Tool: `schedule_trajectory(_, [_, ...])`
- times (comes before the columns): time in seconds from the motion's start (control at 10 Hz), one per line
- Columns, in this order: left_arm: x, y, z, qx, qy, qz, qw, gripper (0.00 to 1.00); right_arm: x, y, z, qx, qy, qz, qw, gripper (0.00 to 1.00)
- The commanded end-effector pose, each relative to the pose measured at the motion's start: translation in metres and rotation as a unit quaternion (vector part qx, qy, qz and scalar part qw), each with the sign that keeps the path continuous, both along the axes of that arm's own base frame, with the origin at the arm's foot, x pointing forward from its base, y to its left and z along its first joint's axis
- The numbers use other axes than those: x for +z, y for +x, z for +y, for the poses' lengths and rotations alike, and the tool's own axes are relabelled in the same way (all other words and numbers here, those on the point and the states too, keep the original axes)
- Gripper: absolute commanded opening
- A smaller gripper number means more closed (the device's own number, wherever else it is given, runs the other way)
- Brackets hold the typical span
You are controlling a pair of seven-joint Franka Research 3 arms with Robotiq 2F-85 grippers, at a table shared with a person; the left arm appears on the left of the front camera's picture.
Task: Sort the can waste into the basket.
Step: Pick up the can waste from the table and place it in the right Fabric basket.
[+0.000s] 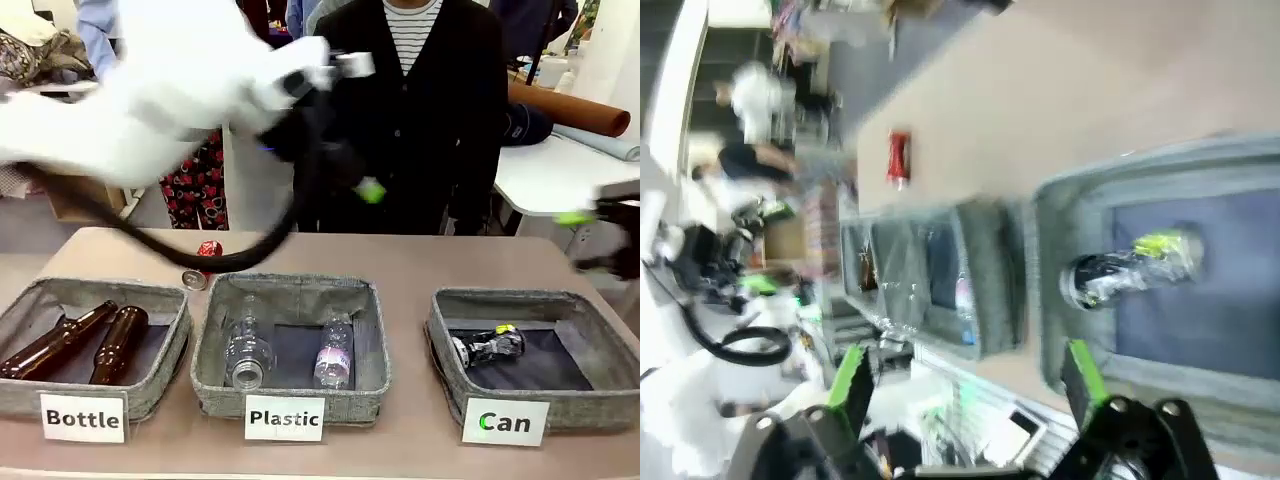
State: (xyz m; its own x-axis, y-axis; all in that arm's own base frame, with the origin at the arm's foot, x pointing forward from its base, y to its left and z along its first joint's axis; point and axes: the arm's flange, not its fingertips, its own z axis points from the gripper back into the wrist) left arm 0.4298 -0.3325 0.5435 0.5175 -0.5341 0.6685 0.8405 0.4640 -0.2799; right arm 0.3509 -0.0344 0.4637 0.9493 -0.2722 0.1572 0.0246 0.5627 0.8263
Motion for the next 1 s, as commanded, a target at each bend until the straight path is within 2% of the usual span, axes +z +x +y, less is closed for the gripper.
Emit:
schedule_trajectory(0.0, [-0.037, -0.054, 0.129, 0.027, -0.016, 0.058, 0.998, 1.0, -0.033, 0.01, 0.069, 0.046, 0.021, -0.002, 0.999, 1.0])
schedule_trajectory(0.1, [-0.068, -0.07, 0.188, 0.05, -0.052, 0.09, 0.993, 1.0, -0.045, 0.01, 0.099, 0.066, 0.056, 0.007, 0.996, 1.0])
schedule_trajectory(0.3, [-0.111, -0.095, 0.275, 0.092, -0.174, 0.11, 0.974, 1.0, -0.056, 0.005, 0.122, 0.039, 0.161, 0.009, 0.986, 1.0])
schedule_trajectory(0.4, [-0.139, -0.104, 0.309, 0.102, -0.239, 0.12, 0.958, 1.0, -0.066, 0.008, 0.113, 0.003, 0.204, 0.014, 0.979, 1.0])
schedule_trajectory(0.5, [-0.175, -0.106, 0.335, 0.137, -0.301, 0.149, 0.932, 1.0, -0.074, 0.01, 0.091, -0.011, 0.251, 0.037, 0.967, 1.0])
schedule_trajectory(0.6, [-0.2, -0.106, 0.348, 0.194, -0.351, 0.153, 0.903, 1.0, -0.079, 0.007, 0.067, -0.033, 0.252, 0.057, 0.965, 1.0])
schedule_trajectory(0.7, [-0.13, -0.084, 0.328, 0.122, -0.238, 0.134, 0.954, 1.0, -0.051, 0.037, 0.114, 0.008, 0.194, 0.046, 0.98, 1.0])
schedule_trajectory(0.9, [-0.13, -0.084, 0.328, 0.122, -0.238, 0.134, 0.954, 1.0, -0.051, 0.037, 0.114, 0.008, 0.194, 0.046, 0.98, 1.0])
